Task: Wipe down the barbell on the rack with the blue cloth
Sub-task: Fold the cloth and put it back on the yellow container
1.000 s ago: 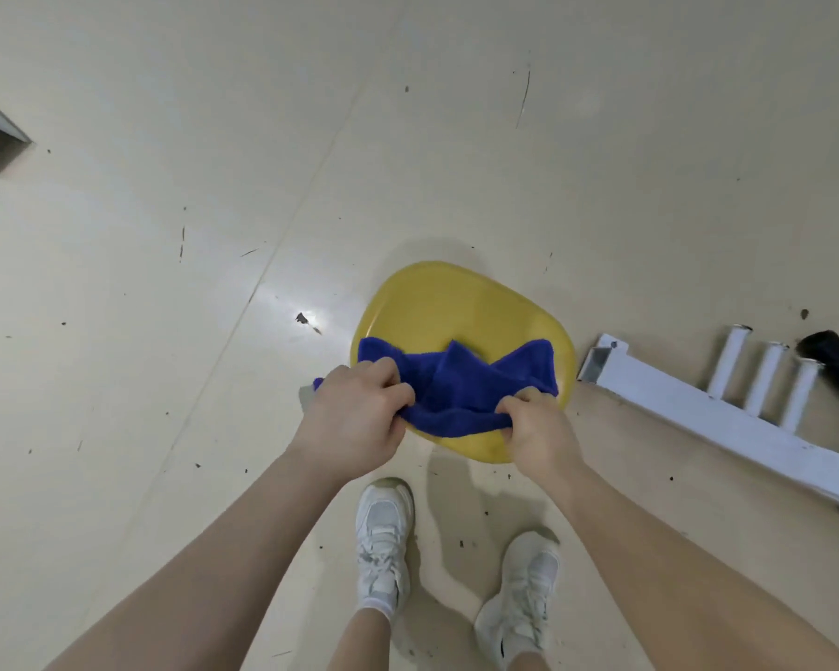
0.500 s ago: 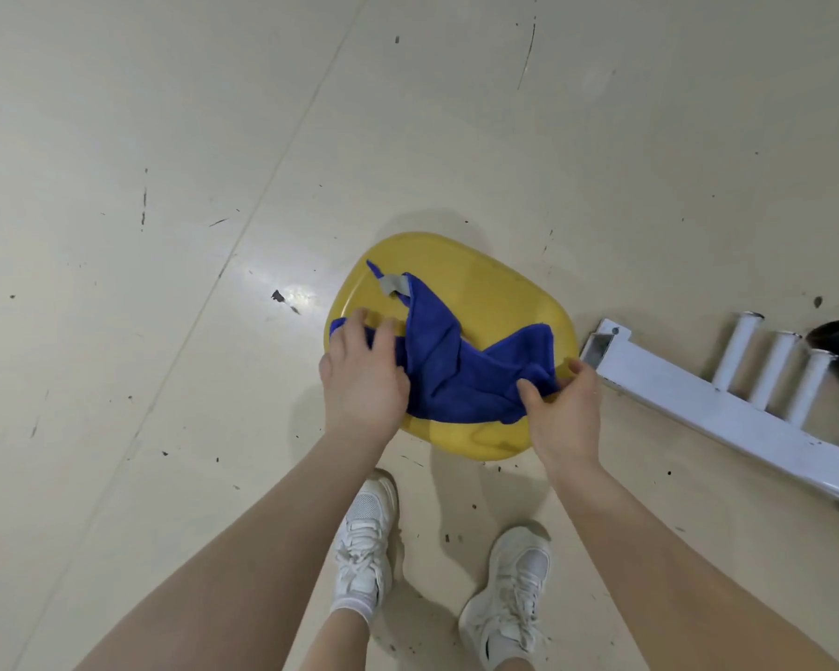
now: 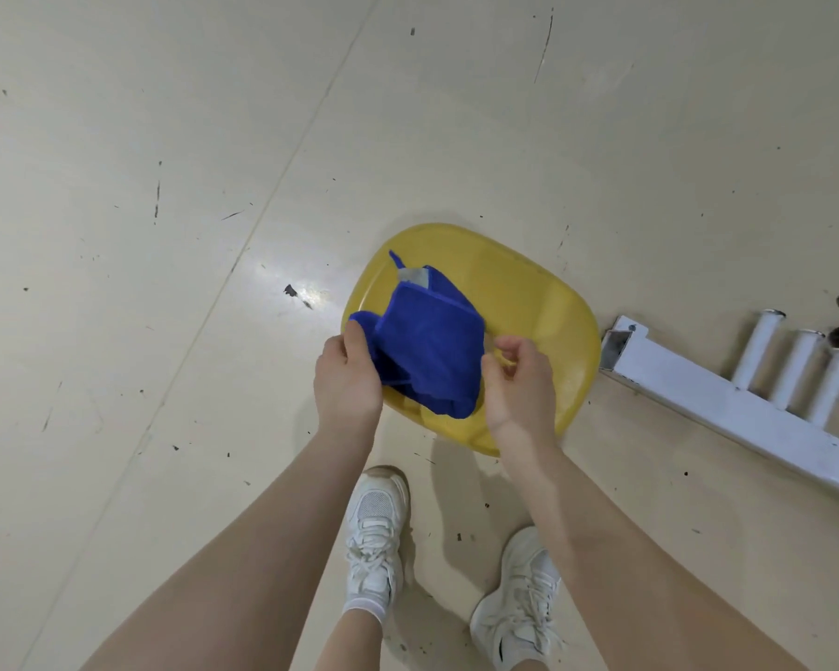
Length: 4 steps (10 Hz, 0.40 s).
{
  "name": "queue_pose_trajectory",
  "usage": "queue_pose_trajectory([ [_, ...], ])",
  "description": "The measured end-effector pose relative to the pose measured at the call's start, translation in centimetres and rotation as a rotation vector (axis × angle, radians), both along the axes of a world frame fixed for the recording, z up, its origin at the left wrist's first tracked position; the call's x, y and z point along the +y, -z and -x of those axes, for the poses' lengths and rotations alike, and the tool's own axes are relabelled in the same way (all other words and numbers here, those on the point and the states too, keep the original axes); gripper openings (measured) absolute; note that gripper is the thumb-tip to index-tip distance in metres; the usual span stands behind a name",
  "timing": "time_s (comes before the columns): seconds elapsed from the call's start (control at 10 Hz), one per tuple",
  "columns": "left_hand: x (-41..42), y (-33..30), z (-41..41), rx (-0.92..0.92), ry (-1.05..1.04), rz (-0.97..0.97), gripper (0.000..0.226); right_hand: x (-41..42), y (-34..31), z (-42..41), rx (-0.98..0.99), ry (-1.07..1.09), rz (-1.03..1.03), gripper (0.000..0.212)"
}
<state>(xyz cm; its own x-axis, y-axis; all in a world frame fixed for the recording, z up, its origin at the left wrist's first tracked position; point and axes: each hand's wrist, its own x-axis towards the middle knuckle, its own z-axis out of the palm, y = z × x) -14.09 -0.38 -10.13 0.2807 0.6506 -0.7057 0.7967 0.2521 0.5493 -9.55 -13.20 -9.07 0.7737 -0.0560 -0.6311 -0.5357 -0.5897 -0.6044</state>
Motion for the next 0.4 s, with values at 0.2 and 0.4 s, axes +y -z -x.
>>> queue_pose_trajectory([
  [0.2, -1.6, 0.1, -1.9, -0.019, 0.126, 0.090, 0.018, 1.2, 0.6, -0.4, 0.295, 0.143, -0.230, 0.018],
  [0.4, -1.9, -1.4, -3.8, -0.213, 0.068, 0.262, 0.008, -1.2, -1.0, -3.1, 0.220, 0.275, -0.456, 0.025],
])
